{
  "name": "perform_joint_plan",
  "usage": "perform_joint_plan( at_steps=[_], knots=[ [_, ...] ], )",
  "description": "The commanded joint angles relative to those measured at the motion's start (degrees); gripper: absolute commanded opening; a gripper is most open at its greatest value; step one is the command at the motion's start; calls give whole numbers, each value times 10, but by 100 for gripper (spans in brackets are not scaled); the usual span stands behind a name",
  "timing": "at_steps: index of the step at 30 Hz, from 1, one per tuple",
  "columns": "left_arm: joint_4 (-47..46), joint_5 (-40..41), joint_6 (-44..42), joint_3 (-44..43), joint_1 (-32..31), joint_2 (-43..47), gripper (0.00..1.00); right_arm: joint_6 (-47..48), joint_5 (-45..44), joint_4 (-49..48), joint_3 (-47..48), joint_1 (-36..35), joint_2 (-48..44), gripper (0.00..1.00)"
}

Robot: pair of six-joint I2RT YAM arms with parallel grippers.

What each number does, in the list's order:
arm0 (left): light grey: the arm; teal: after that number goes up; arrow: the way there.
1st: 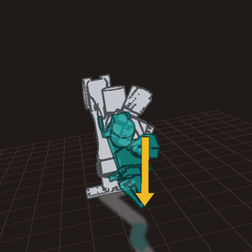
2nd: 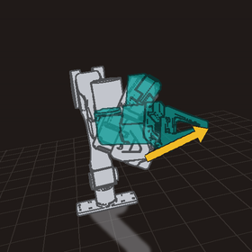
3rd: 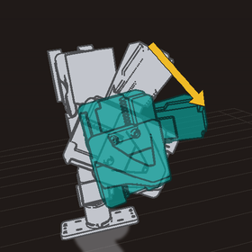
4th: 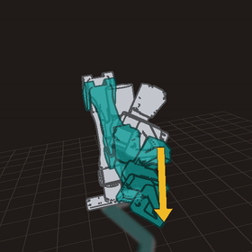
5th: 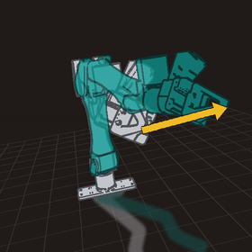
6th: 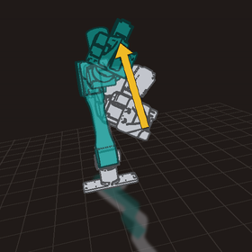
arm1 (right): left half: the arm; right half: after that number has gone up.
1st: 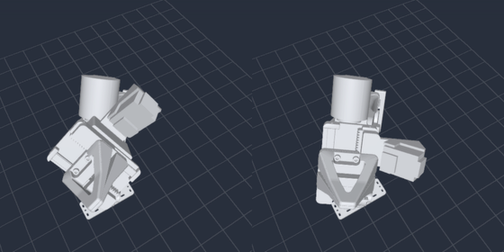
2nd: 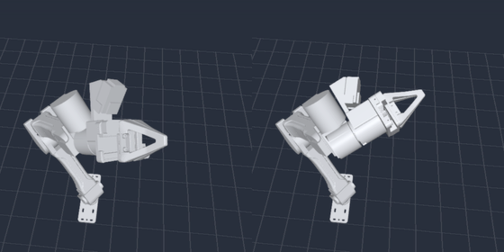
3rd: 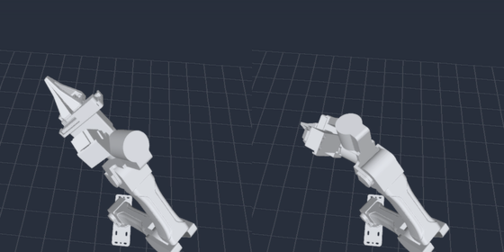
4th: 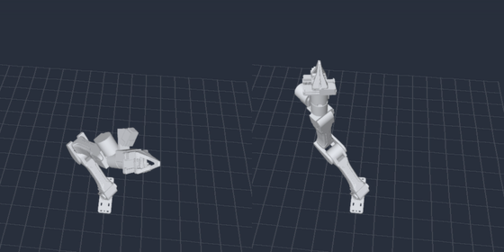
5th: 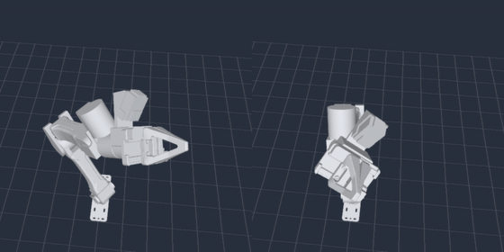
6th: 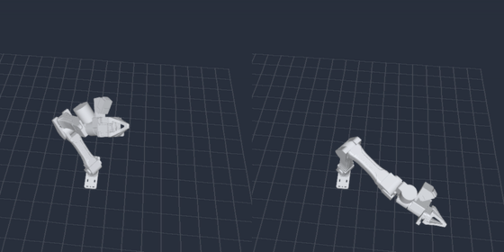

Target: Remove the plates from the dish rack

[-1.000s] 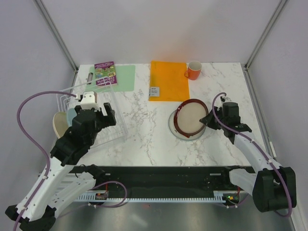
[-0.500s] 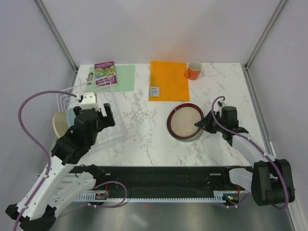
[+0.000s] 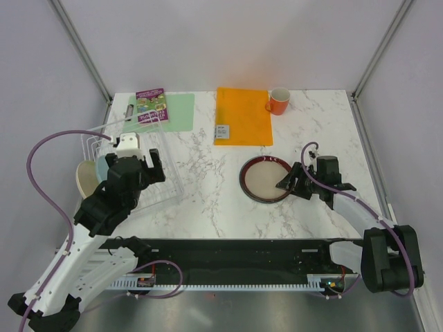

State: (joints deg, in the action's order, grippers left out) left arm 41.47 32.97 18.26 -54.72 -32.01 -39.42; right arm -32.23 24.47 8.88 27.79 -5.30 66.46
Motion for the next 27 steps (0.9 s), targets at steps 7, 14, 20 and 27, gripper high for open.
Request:
perform_joint_plan(
  at_steps=[7,14,20,27],
  knots=[
    [62,125,29,-19,3,-37,100,82,-85,104,66,-2,-33,79],
    [82,145,50,-10,36,-54,100,103,-136,153,93,-2,-94,82],
    [105,160,91,0,90,-72,100,112,-123,159,93,-3,-110,84],
    [106,182,100,-2,157,-72,100,120,-100,154,92,-3,-102,84]
  ],
)
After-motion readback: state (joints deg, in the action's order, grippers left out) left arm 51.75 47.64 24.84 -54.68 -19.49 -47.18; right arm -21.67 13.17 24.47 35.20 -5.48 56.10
